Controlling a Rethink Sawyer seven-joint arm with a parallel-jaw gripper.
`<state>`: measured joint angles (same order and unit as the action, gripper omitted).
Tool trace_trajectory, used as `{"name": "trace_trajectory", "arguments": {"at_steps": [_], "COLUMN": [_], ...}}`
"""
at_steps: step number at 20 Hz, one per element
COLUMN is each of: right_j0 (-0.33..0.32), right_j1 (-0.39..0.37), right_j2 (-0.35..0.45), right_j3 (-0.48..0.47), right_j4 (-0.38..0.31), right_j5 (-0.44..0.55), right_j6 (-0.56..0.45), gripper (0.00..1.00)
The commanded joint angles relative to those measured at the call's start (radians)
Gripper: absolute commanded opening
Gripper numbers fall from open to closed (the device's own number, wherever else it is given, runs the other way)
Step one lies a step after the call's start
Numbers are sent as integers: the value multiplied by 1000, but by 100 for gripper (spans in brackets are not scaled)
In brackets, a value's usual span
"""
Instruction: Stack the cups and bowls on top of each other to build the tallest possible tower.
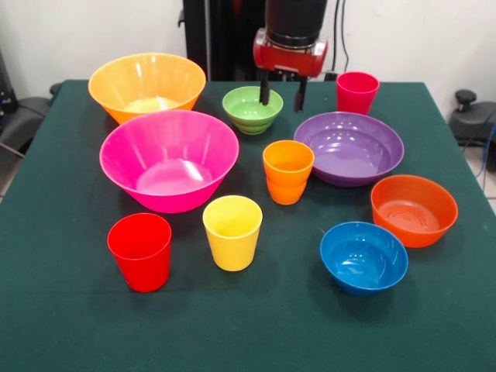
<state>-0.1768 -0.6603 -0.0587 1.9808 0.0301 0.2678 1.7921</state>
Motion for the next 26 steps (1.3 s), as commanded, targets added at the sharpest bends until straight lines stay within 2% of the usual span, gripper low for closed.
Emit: {"name": "trace_trajectory", "arguments": {"at_steps": [1, 10, 17, 22, 26], "right_j0": [-22, -11, -1, 5, -8], "right_j1": [93, 119, 44, -42, -57], "right_j2": [113, 106, 92, 78, 82], "right_j3": [51, 40, 120, 195, 225], "right_j4": [-22, -17, -12, -7, -12], "right_j5": [-117, -145, -123, -89, -100], "right_j6": [141, 143, 163, 171, 171], "gripper": [100, 100, 100, 100, 100]}}
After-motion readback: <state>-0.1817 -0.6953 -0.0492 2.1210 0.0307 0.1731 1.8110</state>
